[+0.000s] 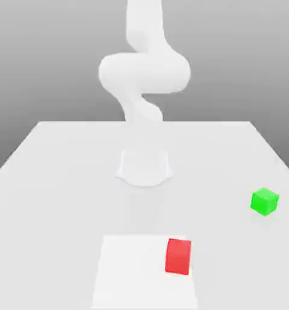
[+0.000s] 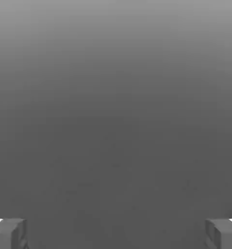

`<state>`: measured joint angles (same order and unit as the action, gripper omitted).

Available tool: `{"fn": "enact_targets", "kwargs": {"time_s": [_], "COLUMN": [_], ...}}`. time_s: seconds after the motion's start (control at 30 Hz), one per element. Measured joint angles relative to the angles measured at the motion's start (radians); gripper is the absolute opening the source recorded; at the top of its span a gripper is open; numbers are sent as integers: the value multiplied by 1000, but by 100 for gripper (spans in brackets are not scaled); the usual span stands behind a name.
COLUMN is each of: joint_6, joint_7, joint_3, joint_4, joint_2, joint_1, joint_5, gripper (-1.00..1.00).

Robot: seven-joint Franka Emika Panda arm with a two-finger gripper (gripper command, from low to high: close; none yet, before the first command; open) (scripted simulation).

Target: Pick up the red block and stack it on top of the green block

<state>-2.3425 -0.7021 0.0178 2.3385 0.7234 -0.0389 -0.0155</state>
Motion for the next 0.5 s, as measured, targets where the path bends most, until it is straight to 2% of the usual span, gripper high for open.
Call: {"fn": "enact_targets", "kwargs": {"time_s": [0.5], "joint_6": [-257], "joint_7": [638], "joint_3": [111], "joint_4": [232], "joint_2": [-460], "joint_1": [-204], "joint_5": [-27], "gripper": [0]}}
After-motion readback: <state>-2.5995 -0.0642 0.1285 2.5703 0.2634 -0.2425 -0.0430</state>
